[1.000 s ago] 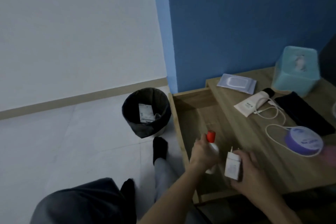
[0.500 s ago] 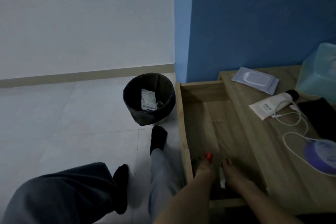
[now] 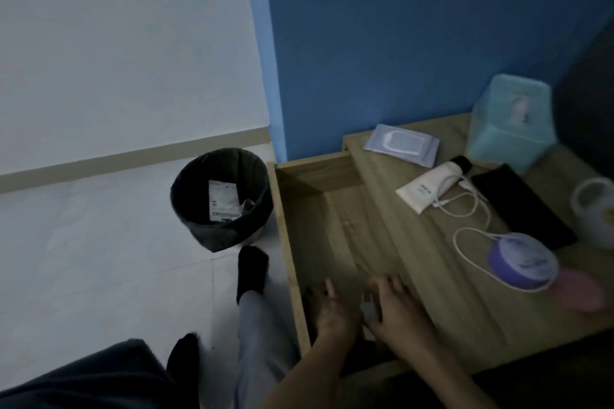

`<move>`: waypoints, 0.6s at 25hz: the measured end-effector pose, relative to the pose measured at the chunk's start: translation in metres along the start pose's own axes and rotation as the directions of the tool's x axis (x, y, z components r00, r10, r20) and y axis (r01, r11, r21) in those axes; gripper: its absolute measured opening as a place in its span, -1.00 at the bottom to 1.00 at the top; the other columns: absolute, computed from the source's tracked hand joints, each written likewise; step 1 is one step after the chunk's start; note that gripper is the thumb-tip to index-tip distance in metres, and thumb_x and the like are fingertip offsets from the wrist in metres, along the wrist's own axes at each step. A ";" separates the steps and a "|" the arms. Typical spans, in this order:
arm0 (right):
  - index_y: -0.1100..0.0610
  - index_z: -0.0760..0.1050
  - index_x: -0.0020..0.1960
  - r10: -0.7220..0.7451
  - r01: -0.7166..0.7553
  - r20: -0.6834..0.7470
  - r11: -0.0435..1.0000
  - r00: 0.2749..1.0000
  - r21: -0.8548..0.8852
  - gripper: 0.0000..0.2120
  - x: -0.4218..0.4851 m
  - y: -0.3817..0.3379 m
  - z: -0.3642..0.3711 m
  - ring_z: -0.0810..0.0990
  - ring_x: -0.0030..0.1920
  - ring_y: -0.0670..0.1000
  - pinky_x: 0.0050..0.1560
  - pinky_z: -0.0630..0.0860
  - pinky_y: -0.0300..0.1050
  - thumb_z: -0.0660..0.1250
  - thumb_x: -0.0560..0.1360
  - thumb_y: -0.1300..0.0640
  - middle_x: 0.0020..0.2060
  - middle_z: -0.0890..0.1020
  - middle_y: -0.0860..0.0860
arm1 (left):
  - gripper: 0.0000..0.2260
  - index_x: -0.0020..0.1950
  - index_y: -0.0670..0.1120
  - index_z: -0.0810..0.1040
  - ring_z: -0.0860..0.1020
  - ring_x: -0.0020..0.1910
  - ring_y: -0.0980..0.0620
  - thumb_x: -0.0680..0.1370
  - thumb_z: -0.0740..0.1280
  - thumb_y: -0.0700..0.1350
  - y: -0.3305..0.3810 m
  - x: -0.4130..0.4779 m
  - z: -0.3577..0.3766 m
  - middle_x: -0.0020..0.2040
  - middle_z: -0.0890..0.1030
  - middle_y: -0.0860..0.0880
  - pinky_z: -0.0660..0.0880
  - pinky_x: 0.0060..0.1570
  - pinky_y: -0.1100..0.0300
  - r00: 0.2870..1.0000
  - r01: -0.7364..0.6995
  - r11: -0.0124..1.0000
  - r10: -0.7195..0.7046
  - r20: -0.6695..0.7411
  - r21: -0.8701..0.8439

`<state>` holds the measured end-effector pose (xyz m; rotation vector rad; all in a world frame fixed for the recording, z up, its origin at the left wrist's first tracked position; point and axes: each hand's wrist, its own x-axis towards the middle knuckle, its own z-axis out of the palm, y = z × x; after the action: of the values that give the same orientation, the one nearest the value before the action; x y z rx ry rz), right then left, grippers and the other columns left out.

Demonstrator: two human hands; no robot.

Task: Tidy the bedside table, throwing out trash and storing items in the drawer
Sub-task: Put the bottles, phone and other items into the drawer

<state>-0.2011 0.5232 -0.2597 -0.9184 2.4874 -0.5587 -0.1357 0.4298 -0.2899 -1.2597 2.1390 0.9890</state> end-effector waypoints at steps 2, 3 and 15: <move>0.03 0.40 0.16 -0.087 0.116 -0.162 0.977 0.983 0.180 -0.60 -0.025 -0.005 -0.027 0.46 0.13 -0.07 0.07 0.36 -0.28 0.40 0.36 0.13 0.11 0.37 -0.10 | -0.23 0.56 -0.04 -0.16 -0.09 0.54 -0.19 0.53 0.24 0.12 0.022 -0.014 -0.021 0.56 -0.16 -0.18 0.10 0.46 -0.07 0.997 -0.060 0.994 0.055 -0.055 -0.091; -0.02 0.42 0.10 -0.125 0.182 -0.251 0.959 0.960 0.216 -0.64 -0.036 -0.006 -0.040 0.45 0.11 -0.14 0.07 0.36 -0.33 0.41 0.34 0.14 0.09 0.39 -0.14 | -0.27 0.55 -0.03 -0.06 -0.03 0.54 -0.19 0.51 0.25 0.11 0.035 -0.021 -0.030 0.56 -0.08 -0.17 0.12 0.45 -0.08 0.983 -0.140 0.981 0.122 -0.137 -0.134; 0.24 0.39 0.14 0.299 -0.234 -0.695 0.954 0.654 0.189 -0.25 -0.030 0.094 -0.102 0.48 0.13 0.36 0.05 0.48 0.34 0.65 0.06 0.10 0.10 0.52 0.32 | -0.44 0.46 -0.05 0.21 0.17 0.48 -0.13 0.51 0.32 -0.02 0.166 -0.010 -0.075 0.51 0.14 -0.12 0.27 0.37 -0.04 0.754 -0.582 0.813 0.550 -0.359 0.022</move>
<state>-0.2805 0.6319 -0.2149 -0.2781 3.1755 -1.0741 -0.2802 0.4300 -0.1777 -0.8690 2.8943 1.1734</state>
